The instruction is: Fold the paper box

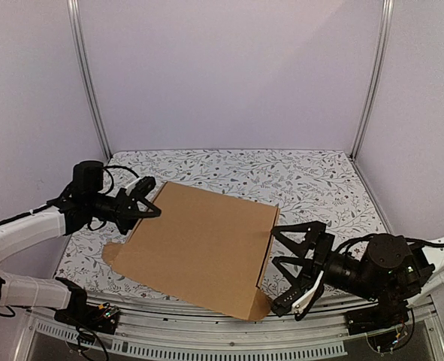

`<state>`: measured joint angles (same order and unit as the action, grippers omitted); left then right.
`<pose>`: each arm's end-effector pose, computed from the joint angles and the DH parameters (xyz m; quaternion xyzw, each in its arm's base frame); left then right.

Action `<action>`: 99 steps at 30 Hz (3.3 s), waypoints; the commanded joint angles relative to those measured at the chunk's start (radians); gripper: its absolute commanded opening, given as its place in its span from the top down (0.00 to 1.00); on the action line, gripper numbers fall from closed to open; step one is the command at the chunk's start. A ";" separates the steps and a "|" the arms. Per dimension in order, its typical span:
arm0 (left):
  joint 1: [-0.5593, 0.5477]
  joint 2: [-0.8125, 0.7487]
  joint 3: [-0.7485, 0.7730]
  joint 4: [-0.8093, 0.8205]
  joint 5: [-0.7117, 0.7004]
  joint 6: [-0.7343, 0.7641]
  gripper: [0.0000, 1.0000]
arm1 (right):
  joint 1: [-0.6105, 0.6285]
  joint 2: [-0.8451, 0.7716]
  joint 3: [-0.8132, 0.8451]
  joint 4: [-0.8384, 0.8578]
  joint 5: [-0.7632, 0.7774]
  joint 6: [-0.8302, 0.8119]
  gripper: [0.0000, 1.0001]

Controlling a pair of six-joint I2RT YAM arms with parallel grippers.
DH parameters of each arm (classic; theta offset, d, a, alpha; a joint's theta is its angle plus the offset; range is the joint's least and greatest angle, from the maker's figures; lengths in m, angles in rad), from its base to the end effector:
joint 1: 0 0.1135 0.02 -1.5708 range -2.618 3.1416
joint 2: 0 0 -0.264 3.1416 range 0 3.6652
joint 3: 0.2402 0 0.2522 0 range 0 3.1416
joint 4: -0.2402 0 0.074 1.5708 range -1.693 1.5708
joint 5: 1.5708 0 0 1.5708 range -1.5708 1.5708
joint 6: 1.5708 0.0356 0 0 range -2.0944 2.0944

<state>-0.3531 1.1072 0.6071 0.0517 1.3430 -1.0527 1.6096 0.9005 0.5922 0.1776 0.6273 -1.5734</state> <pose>0.1941 -0.1085 0.2493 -0.0839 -0.7361 0.6712 0.0226 0.0128 0.2102 0.2898 -0.7192 0.1886 -0.2206 0.6313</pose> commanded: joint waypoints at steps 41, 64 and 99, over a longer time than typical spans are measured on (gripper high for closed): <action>-0.145 -0.023 0.060 -0.049 0.035 0.098 1.00 | 0.125 0.089 -0.030 0.062 0.091 0.083 0.02; -0.120 0.033 0.125 -0.314 -0.014 0.268 0.36 | 0.127 0.103 -0.040 0.169 0.127 0.093 0.46; 0.106 -0.248 0.310 -0.676 -0.772 0.653 0.01 | -0.597 0.208 0.106 -0.133 -0.859 1.171 0.51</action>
<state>-0.2569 0.8585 0.9485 -0.6880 0.5129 -0.4126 1.1175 1.0733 0.6544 0.0006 0.1242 -0.5938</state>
